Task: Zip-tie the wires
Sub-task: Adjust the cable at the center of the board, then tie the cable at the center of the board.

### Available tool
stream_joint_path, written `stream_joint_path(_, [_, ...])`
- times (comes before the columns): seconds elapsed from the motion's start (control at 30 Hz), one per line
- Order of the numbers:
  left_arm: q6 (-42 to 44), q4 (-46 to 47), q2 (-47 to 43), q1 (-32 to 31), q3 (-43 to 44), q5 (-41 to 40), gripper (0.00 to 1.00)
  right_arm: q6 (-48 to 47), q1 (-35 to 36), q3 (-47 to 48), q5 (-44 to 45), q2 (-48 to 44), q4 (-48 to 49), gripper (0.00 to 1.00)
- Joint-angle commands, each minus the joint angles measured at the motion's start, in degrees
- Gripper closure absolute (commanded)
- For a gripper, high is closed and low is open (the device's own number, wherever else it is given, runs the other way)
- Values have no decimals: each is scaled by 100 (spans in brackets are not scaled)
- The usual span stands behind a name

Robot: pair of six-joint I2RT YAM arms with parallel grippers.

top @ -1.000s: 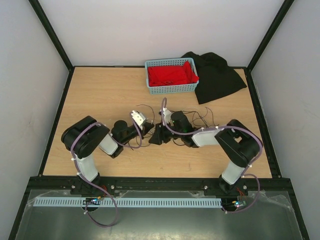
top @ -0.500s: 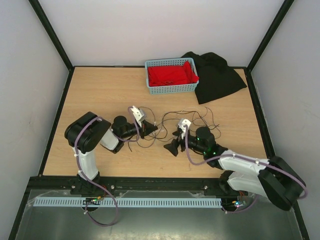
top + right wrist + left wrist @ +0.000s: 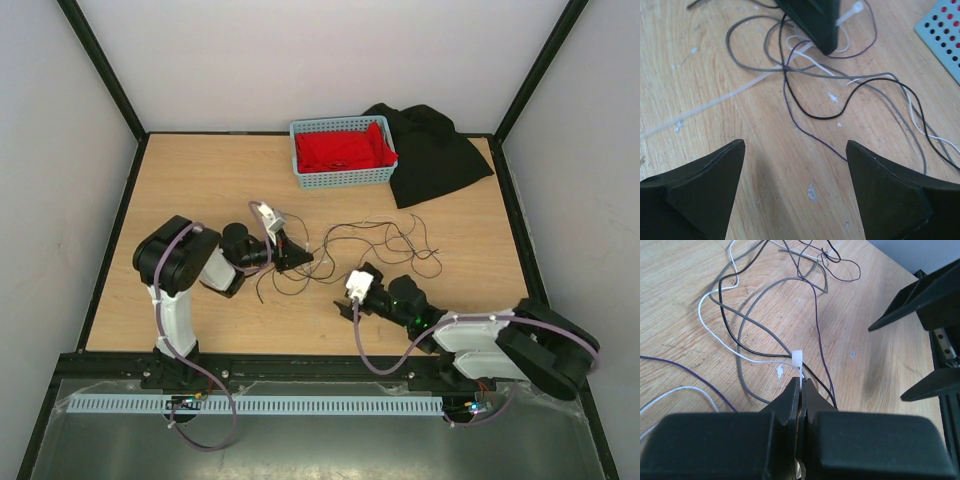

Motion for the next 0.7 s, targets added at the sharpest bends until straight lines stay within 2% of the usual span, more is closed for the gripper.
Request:
stream_joint_path(0.0, [-406,192,240,77,220,567,100,-671,402,-89,597,672,1020,7])
stream_joint_path(0.1, [-521,192,333,129,287,657,100,-1066,530,-150,682,972,1594,7])
stream_joint_path(0.2, [-626,192,434,186,333,665,100,-1549,546,-114,580,990,1777,6])
stream_joint_path(0.5, [-965,126,515,245,348,411,100,-2772,551,197,-75,1265,1577,4])
stream_joint_path(0.67, [-1341,10,601,250,494,470,100,-3561,671,379,246,1279,1121,4])
